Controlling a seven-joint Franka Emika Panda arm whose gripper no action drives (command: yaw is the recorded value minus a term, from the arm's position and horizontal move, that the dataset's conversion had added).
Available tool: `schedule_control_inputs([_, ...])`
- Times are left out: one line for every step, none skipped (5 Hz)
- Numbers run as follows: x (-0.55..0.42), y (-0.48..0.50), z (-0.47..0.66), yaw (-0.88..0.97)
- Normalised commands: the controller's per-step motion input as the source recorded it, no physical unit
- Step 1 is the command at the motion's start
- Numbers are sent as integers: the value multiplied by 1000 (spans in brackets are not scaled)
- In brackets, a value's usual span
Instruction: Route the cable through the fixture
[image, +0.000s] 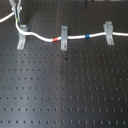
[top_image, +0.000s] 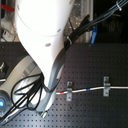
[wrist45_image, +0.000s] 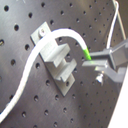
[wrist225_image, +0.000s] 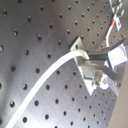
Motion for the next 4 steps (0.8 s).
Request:
schedule_control_inputs([-275,-79,-1,0])
schedule_control_inputs([-370,-84,-223,0])
schedule_control_inputs([-117,-10,2,0])
schedule_control_inputs([-349,4,5,-71])
